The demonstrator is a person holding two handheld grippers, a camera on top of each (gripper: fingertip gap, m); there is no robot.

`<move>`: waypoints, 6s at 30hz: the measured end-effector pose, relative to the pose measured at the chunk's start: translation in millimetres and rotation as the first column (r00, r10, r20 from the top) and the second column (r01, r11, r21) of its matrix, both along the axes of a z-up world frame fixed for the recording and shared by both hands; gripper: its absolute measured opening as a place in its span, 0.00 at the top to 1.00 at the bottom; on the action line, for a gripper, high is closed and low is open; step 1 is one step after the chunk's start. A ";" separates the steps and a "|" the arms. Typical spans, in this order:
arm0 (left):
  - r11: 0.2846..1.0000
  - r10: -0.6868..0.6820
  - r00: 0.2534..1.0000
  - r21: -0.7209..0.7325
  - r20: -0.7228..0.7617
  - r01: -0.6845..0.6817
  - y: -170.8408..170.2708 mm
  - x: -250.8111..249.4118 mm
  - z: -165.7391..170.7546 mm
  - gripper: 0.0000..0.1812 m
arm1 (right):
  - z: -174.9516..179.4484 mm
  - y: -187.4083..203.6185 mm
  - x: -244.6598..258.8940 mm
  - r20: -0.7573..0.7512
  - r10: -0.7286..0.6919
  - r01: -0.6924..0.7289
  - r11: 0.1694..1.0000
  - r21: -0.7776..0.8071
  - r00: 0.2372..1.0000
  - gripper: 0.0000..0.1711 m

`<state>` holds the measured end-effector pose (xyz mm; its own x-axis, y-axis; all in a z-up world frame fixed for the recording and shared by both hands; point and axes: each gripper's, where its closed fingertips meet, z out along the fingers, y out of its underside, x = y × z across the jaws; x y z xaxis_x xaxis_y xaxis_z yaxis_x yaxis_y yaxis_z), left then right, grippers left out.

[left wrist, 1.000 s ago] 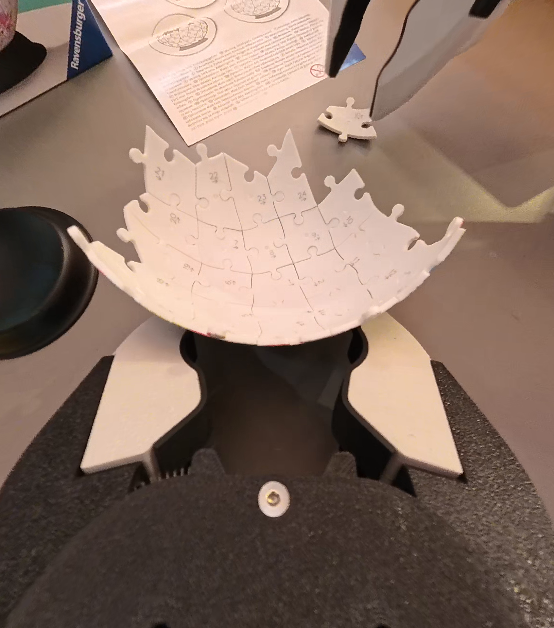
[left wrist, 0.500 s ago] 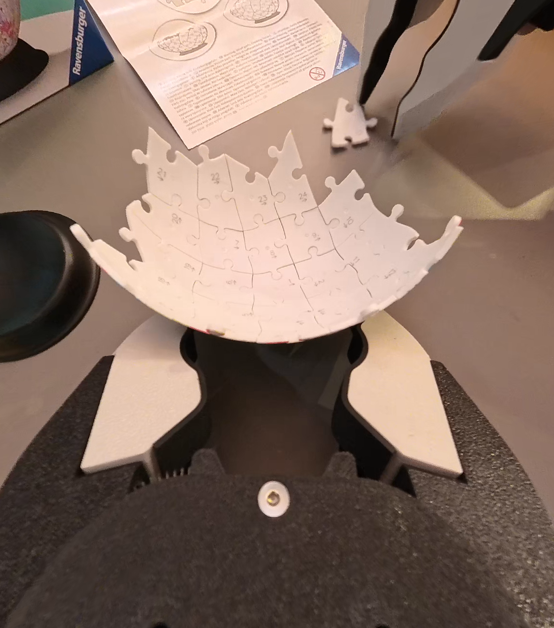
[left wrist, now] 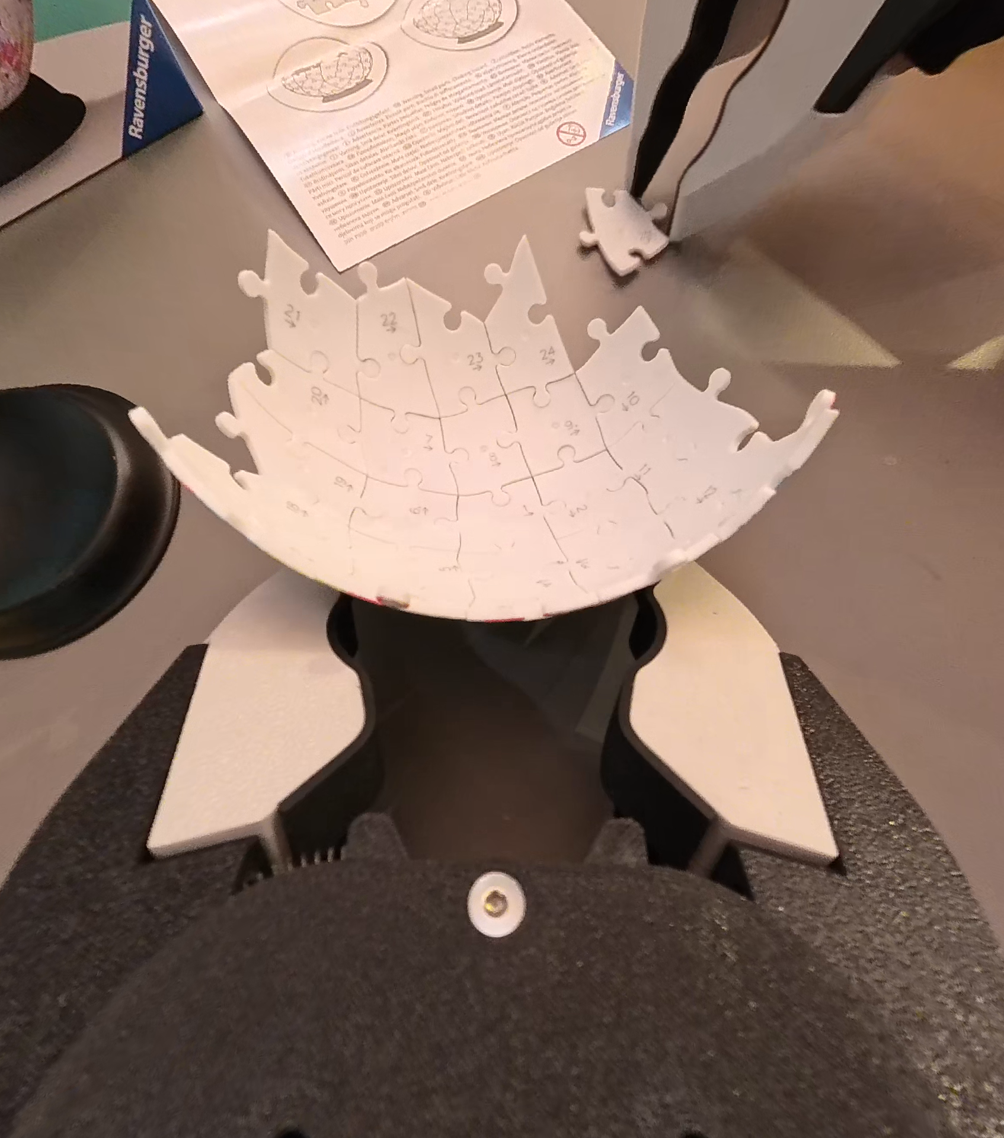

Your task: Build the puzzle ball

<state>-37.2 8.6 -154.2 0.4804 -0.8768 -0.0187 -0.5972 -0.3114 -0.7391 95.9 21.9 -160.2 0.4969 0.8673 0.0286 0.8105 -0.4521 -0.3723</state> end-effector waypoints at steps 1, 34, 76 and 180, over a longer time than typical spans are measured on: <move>1.000 0.000 1.000 0.001 0.001 0.000 -0.1 0.0 0.2 0.51 | -0.2 -0.6 -1.0 0.001 0.010 -0.010 1.000 0.000 1.000 0.90; 0.997 -0.010 0.999 0.073 -0.051 0.014 3.5 2.2 6.2 0.53 | 32.2 -4.0 -45.8 0.171 0.034 -0.055 0.991 0.119 0.985 0.96; 0.968 -0.036 0.995 0.244 -0.098 0.059 7.7 14.2 21.4 0.56 | 21.6 -0.9 -58.4 0.049 0.003 -0.004 1.000 0.001 0.999 0.99; 0.909 -0.338 0.937 0.289 0.091 0.300 7.4 58.2 32.9 0.49 | 11.0 -14.5 -36.7 -0.274 -0.144 0.116 0.987 -0.115 0.951 0.99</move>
<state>20.9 16.0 -121.3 0.1907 -0.9549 -0.2275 -0.5193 0.0986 -0.8489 59.3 7.4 -149.1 0.5814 0.7863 -0.2090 0.6114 -0.5918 -0.5254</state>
